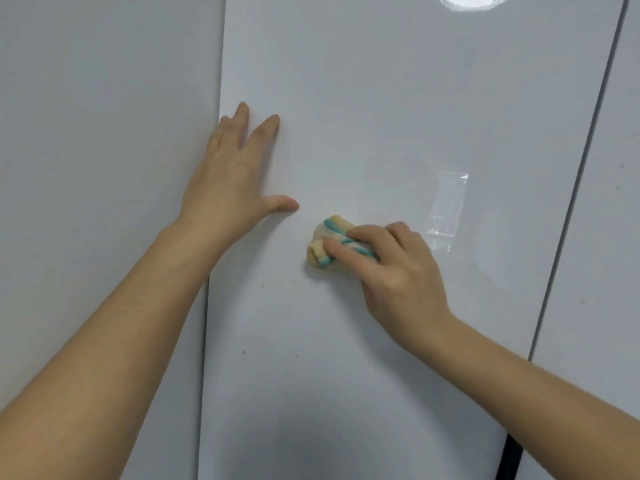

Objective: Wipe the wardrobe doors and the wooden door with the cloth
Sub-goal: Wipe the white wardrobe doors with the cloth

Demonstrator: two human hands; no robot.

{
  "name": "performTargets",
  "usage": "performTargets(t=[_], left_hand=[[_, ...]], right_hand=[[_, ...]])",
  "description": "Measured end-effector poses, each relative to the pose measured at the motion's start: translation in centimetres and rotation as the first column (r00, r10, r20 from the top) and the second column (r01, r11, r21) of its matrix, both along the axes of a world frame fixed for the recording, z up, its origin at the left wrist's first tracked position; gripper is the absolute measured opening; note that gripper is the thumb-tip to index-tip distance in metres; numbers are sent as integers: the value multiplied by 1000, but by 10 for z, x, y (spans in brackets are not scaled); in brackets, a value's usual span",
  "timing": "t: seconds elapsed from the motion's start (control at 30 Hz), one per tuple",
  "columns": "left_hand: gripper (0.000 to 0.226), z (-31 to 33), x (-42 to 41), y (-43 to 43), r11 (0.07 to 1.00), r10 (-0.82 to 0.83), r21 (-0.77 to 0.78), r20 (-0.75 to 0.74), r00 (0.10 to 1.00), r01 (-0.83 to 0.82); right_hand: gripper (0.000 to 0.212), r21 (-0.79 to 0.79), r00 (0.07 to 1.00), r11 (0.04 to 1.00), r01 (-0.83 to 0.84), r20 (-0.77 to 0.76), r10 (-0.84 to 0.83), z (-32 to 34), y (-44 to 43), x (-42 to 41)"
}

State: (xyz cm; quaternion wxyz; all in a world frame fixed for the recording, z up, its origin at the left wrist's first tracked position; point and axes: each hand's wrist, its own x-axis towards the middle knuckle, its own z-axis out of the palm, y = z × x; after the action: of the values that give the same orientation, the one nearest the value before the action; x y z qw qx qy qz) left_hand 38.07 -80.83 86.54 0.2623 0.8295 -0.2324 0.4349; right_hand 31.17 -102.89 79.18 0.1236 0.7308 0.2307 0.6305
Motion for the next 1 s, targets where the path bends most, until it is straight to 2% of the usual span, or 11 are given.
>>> performTargets(t=[0.07,0.17,0.23,0.37,0.43,0.53,0.6,0.7,0.77,0.9,1.0], left_hand=[[105,-1,2,4,999,-18,-32,-14,1000,18],[104,-1,5,8,997,-45,-67,-28,999,43],[104,0,5,11,996,-49,-72,-25,998,47],[101,3,7,17,994,-71,-84,-33,997,68],[99,4,6,19,994,-87,-77,-43,995,83],[94,6,3,22,992,-106,-69,-63,992,102],[91,7,1,24,991,-121,-67,-76,990,116],[88,9,-2,25,987,-153,-68,-96,983,147],[87,11,-4,28,981,-182,-84,-116,976,173],[85,13,-7,31,976,-212,-90,-152,965,200],[81,14,-7,31,978,-206,-70,-151,967,197]], right_hand=[[35,-89,999,996,-14,-54,9,-29,10,4],[41,-257,984,966,-41,-178,-5,-61,17,4],[43,-228,986,973,-36,-165,-2,-47,20,9],[39,-35,999,999,-37,-21,36,-13,35,22],[38,-76,998,995,-57,-35,54,-30,45,26],[40,-224,992,973,-53,-128,24,-62,50,28],[46,-212,991,975,-67,-125,41,-51,52,32],[48,-60,995,994,-94,-17,93,-13,67,42],[50,-8,994,995,-102,30,102,-11,80,48],[46,-178,996,980,-92,-37,87,-49,89,57],[57,-172,995,980,-99,-34,94,-32,91,61]])
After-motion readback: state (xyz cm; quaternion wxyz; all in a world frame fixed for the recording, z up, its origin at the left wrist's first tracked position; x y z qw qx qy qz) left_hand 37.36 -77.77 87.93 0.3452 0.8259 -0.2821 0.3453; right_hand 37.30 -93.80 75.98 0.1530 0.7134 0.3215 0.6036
